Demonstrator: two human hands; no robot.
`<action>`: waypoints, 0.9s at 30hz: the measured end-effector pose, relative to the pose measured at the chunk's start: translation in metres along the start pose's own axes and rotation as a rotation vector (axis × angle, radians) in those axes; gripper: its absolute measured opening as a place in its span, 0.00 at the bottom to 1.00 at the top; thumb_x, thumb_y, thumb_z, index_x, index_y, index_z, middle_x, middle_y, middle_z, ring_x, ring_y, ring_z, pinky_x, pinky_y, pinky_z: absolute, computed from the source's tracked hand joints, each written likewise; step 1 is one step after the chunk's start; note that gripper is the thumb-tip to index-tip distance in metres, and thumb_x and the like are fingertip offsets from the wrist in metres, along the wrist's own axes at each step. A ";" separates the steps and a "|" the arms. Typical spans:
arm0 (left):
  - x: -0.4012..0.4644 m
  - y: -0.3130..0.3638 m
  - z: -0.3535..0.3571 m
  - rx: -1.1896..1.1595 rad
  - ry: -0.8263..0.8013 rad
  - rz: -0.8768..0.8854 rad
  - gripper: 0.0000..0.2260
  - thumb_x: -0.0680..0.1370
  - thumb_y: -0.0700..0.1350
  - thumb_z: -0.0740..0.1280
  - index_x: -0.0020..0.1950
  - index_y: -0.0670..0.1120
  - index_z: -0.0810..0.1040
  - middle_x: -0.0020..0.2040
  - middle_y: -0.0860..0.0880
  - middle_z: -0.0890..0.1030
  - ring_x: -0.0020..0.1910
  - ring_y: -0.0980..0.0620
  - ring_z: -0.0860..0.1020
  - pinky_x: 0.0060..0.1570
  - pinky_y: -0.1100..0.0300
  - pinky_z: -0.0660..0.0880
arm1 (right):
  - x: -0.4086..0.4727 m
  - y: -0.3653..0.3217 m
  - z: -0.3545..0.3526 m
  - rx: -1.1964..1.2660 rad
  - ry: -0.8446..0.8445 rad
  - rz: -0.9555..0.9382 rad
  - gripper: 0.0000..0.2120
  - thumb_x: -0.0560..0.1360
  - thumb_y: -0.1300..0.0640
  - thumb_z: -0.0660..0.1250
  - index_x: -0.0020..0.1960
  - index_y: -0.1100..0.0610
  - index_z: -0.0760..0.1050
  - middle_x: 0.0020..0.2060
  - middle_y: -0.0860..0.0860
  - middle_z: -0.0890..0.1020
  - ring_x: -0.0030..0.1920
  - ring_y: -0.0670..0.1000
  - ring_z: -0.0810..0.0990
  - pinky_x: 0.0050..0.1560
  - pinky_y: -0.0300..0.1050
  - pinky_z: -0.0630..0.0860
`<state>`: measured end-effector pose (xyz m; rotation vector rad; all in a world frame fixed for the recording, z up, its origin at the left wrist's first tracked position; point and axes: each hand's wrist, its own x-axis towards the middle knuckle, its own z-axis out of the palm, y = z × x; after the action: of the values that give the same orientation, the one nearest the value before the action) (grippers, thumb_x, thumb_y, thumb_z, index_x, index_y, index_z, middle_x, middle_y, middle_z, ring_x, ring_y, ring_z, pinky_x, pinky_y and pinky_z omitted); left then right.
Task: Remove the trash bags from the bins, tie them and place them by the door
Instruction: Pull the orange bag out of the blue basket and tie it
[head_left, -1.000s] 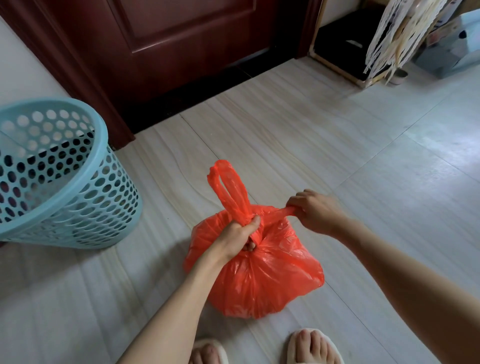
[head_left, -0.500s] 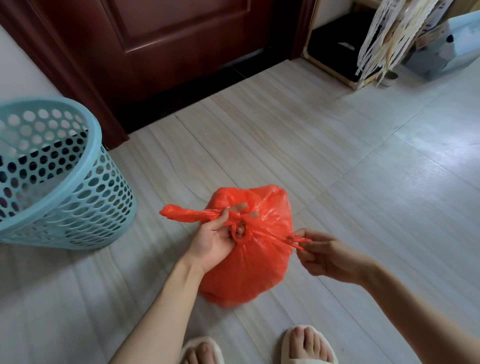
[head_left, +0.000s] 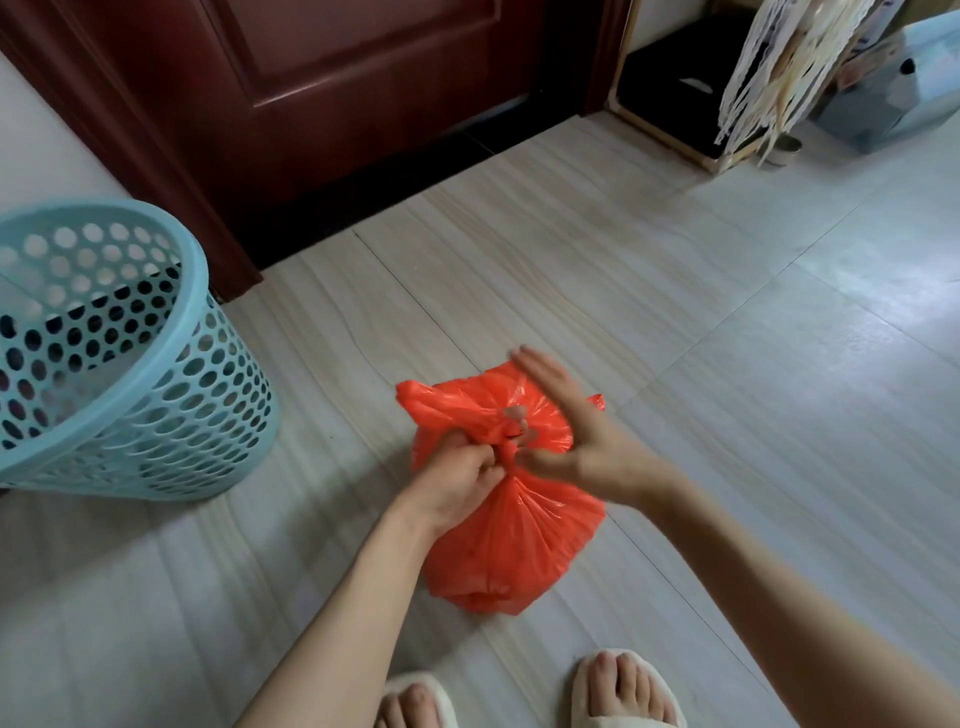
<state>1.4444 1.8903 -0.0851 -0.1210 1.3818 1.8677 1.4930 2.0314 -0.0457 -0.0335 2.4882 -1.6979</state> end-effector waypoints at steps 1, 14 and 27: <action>0.001 -0.002 0.000 0.009 -0.012 0.008 0.15 0.78 0.28 0.52 0.57 0.38 0.73 0.46 0.47 0.82 0.42 0.57 0.83 0.45 0.66 0.78 | 0.003 0.001 0.006 -0.154 -0.076 -0.022 0.36 0.68 0.57 0.70 0.69 0.39 0.58 0.75 0.45 0.54 0.77 0.46 0.45 0.76 0.46 0.49; -0.004 0.000 0.008 0.888 0.395 0.211 0.22 0.70 0.46 0.74 0.63 0.50 0.77 0.45 0.51 0.85 0.52 0.53 0.79 0.58 0.57 0.73 | 0.015 0.018 0.010 0.877 0.587 0.291 0.11 0.75 0.65 0.51 0.40 0.60 0.71 0.22 0.49 0.71 0.32 0.55 0.73 0.40 0.47 0.70; -0.007 0.012 0.008 1.302 0.264 0.376 0.21 0.69 0.54 0.72 0.55 0.50 0.68 0.39 0.54 0.73 0.47 0.47 0.79 0.45 0.57 0.71 | 0.029 0.033 0.014 1.206 0.632 0.542 0.11 0.75 0.66 0.48 0.39 0.60 0.66 0.16 0.49 0.63 0.18 0.49 0.68 0.37 0.47 0.72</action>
<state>1.4439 1.8923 -0.0693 0.5952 2.6567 0.8772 1.4679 2.0283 -0.0838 1.2721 1.0501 -2.7783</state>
